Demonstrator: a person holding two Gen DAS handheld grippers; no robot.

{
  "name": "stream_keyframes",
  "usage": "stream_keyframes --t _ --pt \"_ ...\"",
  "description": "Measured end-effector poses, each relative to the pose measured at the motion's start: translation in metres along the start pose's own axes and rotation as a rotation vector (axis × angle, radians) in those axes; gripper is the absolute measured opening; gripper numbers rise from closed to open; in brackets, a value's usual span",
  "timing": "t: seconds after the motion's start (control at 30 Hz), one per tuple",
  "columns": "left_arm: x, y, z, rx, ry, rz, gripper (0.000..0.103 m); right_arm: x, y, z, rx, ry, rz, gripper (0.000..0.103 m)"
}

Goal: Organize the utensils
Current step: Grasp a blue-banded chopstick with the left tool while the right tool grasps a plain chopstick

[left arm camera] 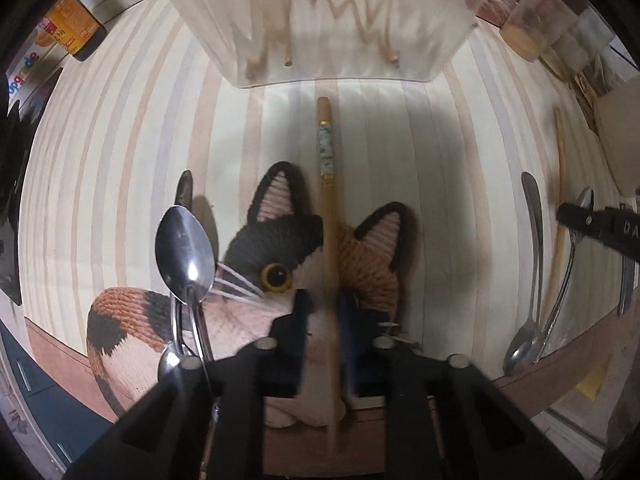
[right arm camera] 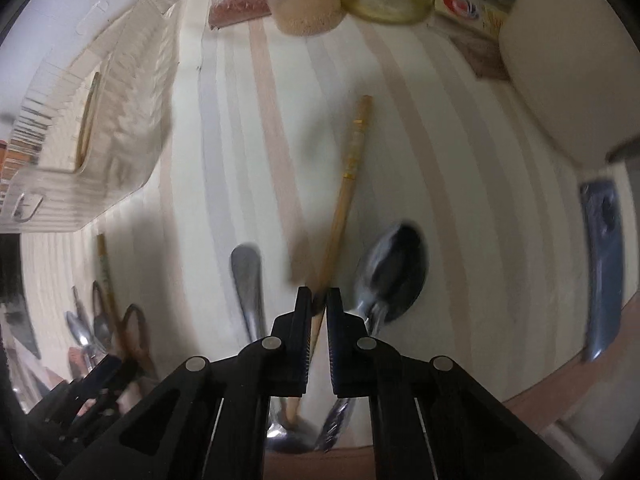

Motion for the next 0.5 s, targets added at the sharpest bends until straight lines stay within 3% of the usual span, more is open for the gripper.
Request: stream_keyframes --t 0.23,0.5 --pt "0.002 -0.007 0.001 -0.017 0.009 -0.022 0.004 0.021 -0.016 -0.005 -0.013 0.01 -0.114 0.006" --pt "-0.002 -0.007 -0.004 -0.027 0.015 -0.03 0.005 -0.003 -0.025 -0.008 -0.041 -0.029 -0.168 0.008"
Point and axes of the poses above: each gripper's, at about its wrist camera, not at the fingertips, and z roughly the way its jaws point, y to its right, x to its top, the point moved 2 cm from there along z, roughly the way its jaws point, and after that the axes turned 14 degrees about -x, right-handed, at the moved point
